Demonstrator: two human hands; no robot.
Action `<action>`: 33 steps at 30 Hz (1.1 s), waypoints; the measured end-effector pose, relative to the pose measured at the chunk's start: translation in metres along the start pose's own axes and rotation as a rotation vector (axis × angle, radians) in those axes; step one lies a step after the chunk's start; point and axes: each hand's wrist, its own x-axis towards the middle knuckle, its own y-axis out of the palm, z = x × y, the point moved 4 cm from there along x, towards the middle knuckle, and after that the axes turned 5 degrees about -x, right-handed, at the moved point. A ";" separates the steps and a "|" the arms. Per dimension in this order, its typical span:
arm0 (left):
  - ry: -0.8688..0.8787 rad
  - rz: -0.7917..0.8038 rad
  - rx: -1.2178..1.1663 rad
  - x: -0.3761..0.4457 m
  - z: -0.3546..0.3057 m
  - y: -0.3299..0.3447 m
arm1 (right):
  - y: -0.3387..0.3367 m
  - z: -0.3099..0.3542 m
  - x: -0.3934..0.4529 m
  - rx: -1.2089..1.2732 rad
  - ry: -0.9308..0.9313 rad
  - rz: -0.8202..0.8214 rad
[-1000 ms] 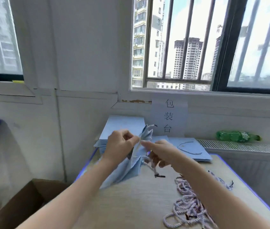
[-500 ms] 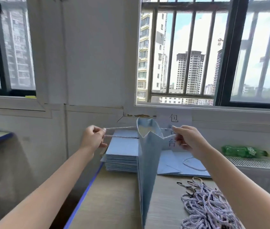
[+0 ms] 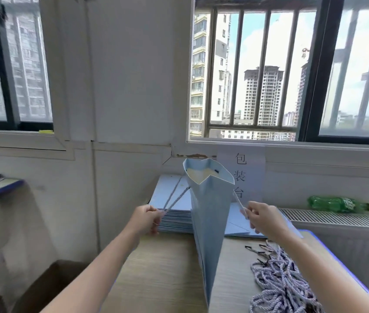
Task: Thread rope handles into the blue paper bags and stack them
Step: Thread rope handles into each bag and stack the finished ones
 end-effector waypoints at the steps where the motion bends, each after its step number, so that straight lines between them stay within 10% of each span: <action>1: -0.019 0.026 -0.010 -0.003 0.007 0.007 | 0.008 -0.001 -0.003 0.062 -0.014 0.025; 12: 0.029 0.073 0.028 -0.013 -0.005 0.031 | 0.022 0.007 -0.006 0.112 -0.079 0.131; 18: 0.439 0.013 0.085 -0.028 -0.056 0.042 | -0.049 0.055 -0.011 0.419 -0.204 -0.007; 21: 0.570 0.157 -0.033 -0.052 -0.074 0.063 | -0.067 0.087 -0.032 0.639 -0.303 0.199; 26: 0.639 0.292 0.086 -0.068 -0.072 0.085 | -0.061 0.108 -0.045 0.314 -0.324 0.045; 33: 0.632 -0.230 0.175 -0.041 -0.066 0.044 | -0.063 0.078 -0.030 0.934 -0.089 0.023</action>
